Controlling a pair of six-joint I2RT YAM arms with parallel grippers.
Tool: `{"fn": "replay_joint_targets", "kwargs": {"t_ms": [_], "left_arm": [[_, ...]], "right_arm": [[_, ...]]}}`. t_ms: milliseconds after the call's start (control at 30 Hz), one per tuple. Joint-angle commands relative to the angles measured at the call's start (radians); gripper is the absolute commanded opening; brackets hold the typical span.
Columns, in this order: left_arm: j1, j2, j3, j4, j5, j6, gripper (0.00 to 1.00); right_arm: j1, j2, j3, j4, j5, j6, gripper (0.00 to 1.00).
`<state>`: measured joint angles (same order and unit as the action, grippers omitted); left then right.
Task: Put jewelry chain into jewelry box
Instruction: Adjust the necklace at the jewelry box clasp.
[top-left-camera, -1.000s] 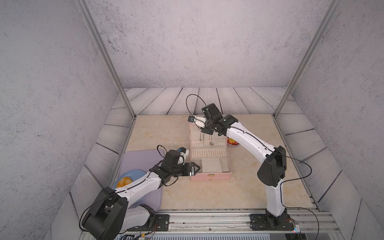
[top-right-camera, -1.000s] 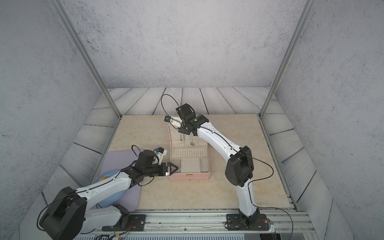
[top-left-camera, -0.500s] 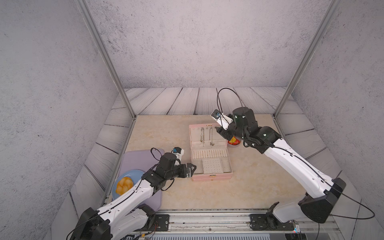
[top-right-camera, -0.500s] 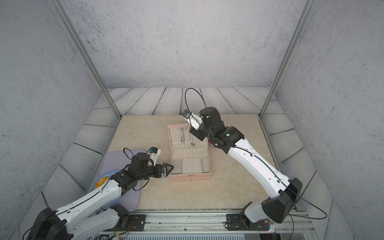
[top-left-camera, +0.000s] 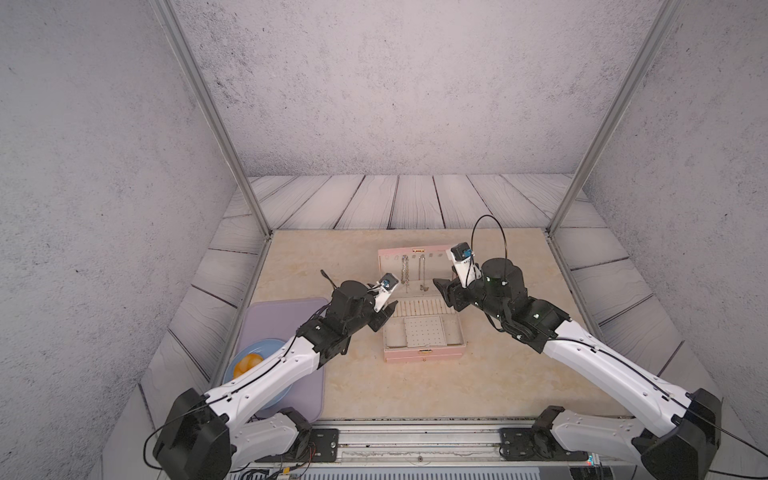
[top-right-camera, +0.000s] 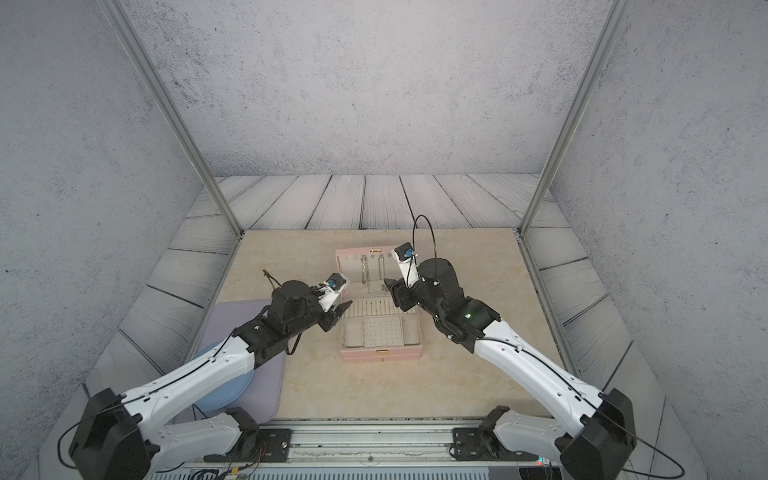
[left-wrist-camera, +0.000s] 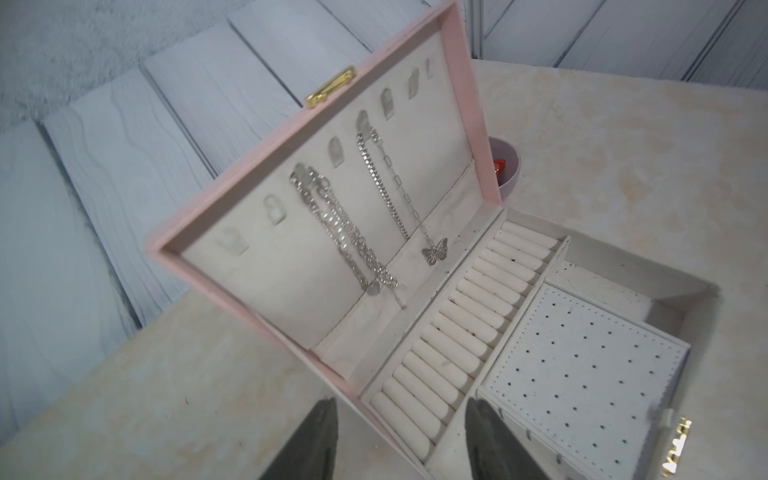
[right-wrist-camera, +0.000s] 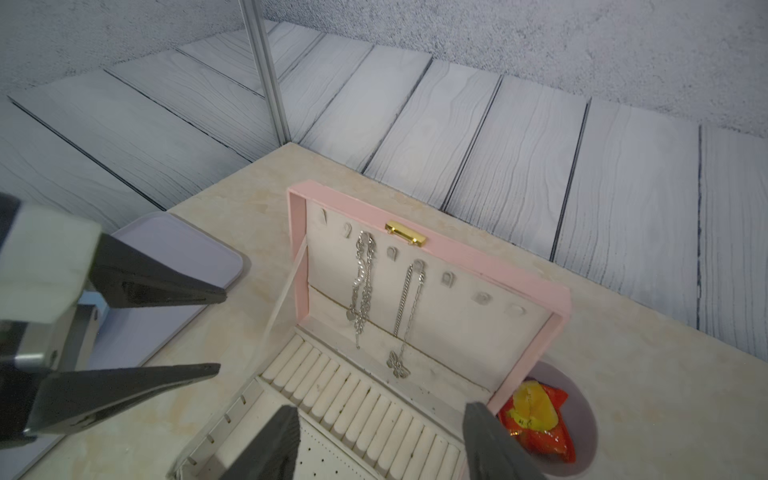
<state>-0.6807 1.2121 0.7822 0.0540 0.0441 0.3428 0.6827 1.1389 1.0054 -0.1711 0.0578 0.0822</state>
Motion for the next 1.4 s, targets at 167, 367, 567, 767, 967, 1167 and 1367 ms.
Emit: {"fn": "replay_joint_targets", "kwargs": {"t_ms": [167,367,567,767,967,1167,1367], "left_arm": [[-0.013,0.283,0.146,0.065,-0.203,0.472,0.53],[0.023,0.399,0.199,0.112,-0.224,0.521,0.53],[0.034,0.422,0.209,0.138,-0.231,0.513,0.57],[0.035,0.444,0.248,-0.004,-0.221,0.44,0.5],[0.05,0.472,0.27,-0.096,-0.23,0.365,0.44],[0.05,0.474,0.265,-0.095,-0.213,0.336,0.32],[0.06,0.474,0.258,-0.074,-0.157,0.299,0.1]], "right_arm": [[-0.101,-0.119,-0.097,0.114,-0.043,0.129,0.67],[-0.155,-0.163,-0.132,0.124,-0.08,0.159,0.67],[-0.16,-0.174,-0.143,0.132,-0.092,0.158,0.67],[-0.16,-0.151,-0.142,0.136,-0.102,0.168,0.67],[-0.162,-0.129,-0.143,0.148,-0.122,0.188,0.67],[-0.162,-0.118,-0.143,0.158,-0.139,0.205,0.67],[-0.162,-0.057,-0.142,0.173,-0.18,0.246,0.67]]}}
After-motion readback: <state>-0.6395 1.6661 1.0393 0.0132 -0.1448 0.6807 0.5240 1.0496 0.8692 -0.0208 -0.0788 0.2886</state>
